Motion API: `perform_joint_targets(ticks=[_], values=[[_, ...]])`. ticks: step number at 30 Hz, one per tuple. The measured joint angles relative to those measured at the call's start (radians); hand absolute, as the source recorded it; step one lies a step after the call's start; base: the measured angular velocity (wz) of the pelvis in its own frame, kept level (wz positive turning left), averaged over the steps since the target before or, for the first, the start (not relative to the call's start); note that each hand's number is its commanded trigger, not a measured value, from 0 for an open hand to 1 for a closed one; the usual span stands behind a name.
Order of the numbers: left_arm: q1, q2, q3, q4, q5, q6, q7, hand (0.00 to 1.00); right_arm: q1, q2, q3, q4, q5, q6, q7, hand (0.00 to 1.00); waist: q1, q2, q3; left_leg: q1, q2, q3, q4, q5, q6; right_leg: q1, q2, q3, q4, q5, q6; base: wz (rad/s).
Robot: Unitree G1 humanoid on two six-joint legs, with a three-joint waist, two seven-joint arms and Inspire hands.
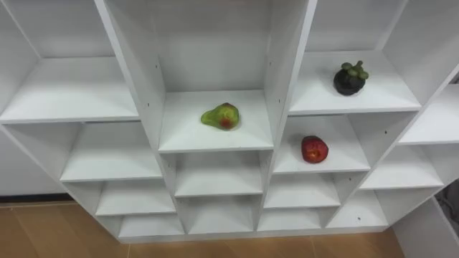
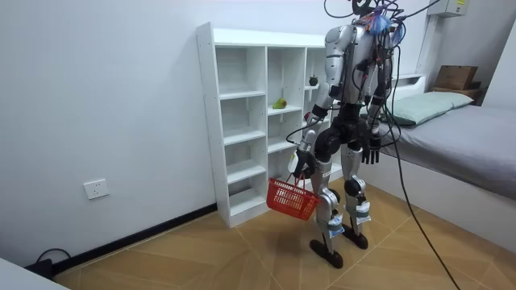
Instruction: Collect fruits from the closet
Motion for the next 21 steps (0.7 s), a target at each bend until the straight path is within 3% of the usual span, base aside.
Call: perform_joint_targets(ticks=[21], values=[[0.007, -0.003, -0.005, -0.011, 0.001, -0.001, 0.062, 1.00, -0.016, 0.001, 0.000, 0.001, 0.007, -0.024, -0.067, 0.00, 0.001, 0.000, 0.0002, 0.000, -0.003, -0.016, 0.002, 0.000, 0.000, 0.019, -0.004, -0.027, -0.018, 0.000, 0.001, 0.02]])
